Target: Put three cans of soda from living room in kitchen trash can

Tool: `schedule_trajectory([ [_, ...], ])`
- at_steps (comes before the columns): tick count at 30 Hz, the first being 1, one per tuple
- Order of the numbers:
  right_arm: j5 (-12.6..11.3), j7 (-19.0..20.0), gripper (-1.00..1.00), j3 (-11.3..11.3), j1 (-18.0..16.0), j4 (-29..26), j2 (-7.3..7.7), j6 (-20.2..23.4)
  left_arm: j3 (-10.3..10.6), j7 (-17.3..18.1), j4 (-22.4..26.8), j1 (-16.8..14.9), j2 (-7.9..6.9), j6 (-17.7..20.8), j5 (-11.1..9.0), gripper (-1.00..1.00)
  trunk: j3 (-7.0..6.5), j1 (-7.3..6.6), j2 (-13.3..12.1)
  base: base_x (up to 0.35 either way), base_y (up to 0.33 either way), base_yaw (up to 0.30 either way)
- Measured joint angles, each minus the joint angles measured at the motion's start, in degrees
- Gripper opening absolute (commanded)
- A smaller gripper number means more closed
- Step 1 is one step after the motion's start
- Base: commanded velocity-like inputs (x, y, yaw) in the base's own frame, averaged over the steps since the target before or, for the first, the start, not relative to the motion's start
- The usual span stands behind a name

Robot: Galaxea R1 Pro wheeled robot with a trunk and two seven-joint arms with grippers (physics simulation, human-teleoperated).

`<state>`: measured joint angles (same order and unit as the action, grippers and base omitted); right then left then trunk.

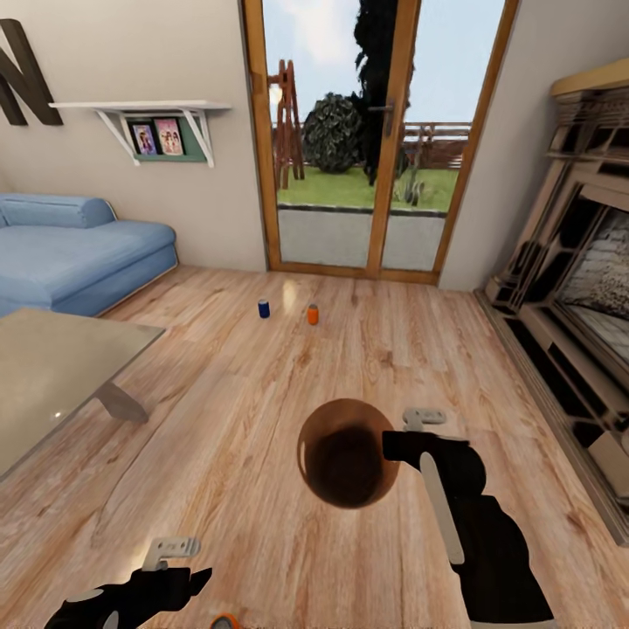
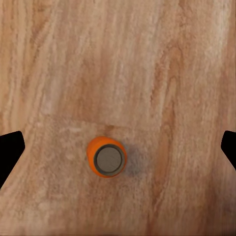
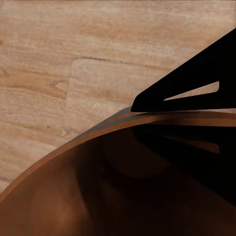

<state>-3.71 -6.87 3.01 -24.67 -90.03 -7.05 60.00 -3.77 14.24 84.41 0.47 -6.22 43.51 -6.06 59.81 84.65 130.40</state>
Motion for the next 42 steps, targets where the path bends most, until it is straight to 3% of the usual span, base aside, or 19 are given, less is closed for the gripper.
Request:
schedule_trajectory([
  [4,0.8,-0.1,-1.00,0.5,-0.1,0.0,-0.62,0.0,0.0,0.0,0.0,0.0,-0.01,0.0,0.0,1.00,0.37,0.00,0.0,0.000,0.000,0.000],
  [9,-0.2,-0.1,-1.00,1.0,-1.1,-0.1,-1.33,0.0,0.0,0.0,0.0,0.0,0.06,0.0,0.0,1.00,0.83,0.00,0.0,0.000,0.000,0.000],
  [21,0.4,-0.1,-1.00,1.0,-1.2,0.0,-1.38,0.0,-0.2,-0.1,0.8,0.0,-0.43,0.1,0.3,1.00,1.94,0.00,0.0,0.000,0.000,0.000],
  [31,0.5,-0.2,-1.00,0.9,-1.2,0.0,-1.38,0.0,0.0,-0.2,1.3,0.0,-0.71,-0.2,4.3,1.00,2.86,0.00,0.0,0.000,0.000,0.000],
  [42,0.5,-0.2,-1.00,0.9,-1.2,0.0,-1.31,0.0,0.1,-0.1,1.4,0.0,-0.37,-0.3,4.8,1.00,3.87,0.00,0.0,0.000,0.000,0.000],
])
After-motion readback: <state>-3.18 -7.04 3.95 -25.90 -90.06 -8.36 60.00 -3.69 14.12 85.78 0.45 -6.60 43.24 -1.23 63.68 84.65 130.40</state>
